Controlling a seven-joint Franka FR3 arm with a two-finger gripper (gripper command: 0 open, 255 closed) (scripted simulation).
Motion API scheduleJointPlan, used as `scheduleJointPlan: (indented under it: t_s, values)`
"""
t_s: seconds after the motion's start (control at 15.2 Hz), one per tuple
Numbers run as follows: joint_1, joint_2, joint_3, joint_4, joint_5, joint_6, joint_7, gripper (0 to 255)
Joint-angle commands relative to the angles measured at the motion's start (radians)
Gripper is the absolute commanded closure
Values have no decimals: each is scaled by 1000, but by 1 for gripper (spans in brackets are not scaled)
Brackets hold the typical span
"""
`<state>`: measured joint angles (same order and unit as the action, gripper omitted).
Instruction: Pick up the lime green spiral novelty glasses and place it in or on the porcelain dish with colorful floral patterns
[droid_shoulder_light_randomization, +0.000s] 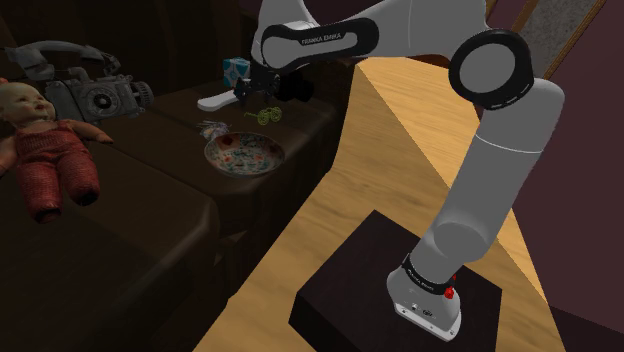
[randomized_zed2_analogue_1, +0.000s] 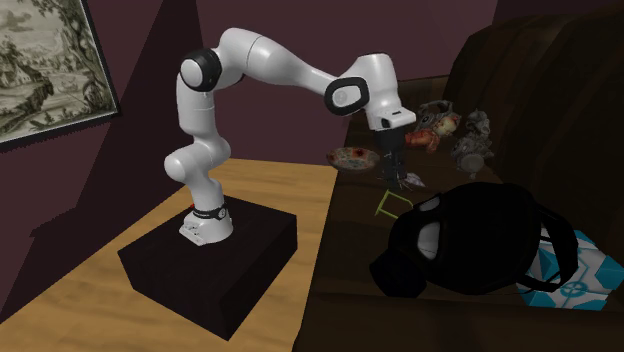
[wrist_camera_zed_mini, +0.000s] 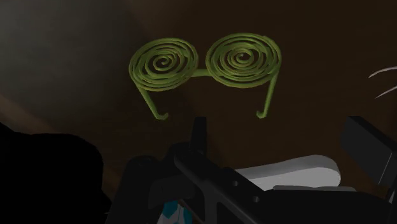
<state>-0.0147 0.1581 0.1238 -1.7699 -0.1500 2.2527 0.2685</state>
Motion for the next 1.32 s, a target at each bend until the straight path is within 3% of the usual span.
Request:
scheduleJointPlan:
  t_s: [0.0, 0.46, 0.99, 1.06, 1.25]
  values:
    - [7, 46, 1, 55, -12, 4, 14, 0]
    - [6, 110, -6, 47, -27, 75, 23, 0]
    - [6, 110, -6, 47, -27, 75, 23, 0]
    - [6, 110, -6, 47, -27, 75, 23, 255]
    - [6, 110, -6, 47, -27, 75, 23, 255]
